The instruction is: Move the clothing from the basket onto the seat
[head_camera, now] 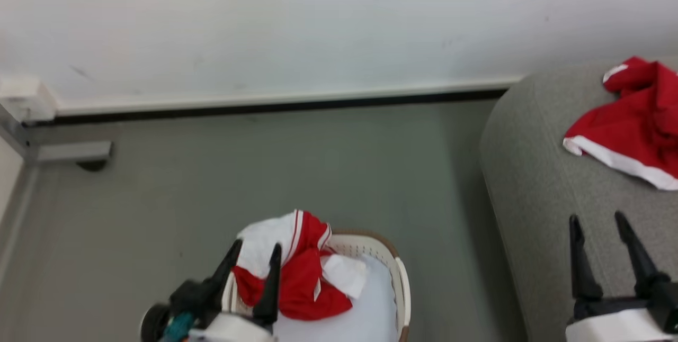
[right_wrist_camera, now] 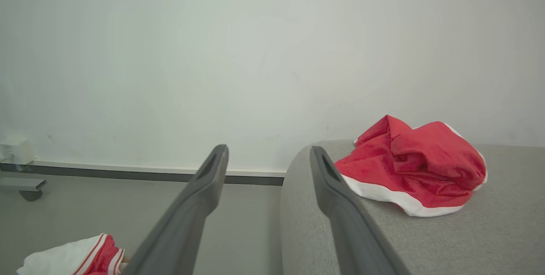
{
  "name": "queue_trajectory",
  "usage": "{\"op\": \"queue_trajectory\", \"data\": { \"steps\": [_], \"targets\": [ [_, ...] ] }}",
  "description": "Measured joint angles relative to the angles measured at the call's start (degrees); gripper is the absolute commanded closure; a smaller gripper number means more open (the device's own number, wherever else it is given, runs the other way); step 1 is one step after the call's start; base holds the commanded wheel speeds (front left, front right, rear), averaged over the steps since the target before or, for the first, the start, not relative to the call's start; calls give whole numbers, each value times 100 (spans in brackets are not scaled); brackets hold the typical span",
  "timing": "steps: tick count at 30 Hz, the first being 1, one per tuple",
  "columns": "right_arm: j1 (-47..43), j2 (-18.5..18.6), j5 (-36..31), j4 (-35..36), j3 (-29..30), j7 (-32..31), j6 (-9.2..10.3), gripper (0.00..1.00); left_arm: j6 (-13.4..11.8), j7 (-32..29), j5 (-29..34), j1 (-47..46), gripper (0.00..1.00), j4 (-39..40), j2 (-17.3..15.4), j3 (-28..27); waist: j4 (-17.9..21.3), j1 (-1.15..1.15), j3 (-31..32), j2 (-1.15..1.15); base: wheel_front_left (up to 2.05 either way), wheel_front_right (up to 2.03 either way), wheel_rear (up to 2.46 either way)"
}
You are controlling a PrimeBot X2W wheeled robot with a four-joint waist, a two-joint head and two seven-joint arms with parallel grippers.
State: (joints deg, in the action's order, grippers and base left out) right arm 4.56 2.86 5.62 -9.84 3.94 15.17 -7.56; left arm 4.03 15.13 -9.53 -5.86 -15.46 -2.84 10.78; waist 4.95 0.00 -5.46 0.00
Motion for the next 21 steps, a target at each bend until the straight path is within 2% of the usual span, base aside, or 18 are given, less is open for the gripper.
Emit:
{"op": "queue_trajectory", "data": {
  "steps": [5,15,21],
  "targets": [
    [447,2,1,372,148,1,0,0,110,-168,279,-1094,0,-477,-1,364,73,1,-718,0,0,0,0],
    [1178,3,209,1000,55,0,0,0,275,-1162,382,-2770,0,-1995,-8,805,299,2,-2380,0,0,0,0],
    [1433,3,367,1272,-74,1,0,0,22,-1414,292,-3456,0,-2940,-29,661,502,2,-3250,0,0,0,0]
  ]
}}
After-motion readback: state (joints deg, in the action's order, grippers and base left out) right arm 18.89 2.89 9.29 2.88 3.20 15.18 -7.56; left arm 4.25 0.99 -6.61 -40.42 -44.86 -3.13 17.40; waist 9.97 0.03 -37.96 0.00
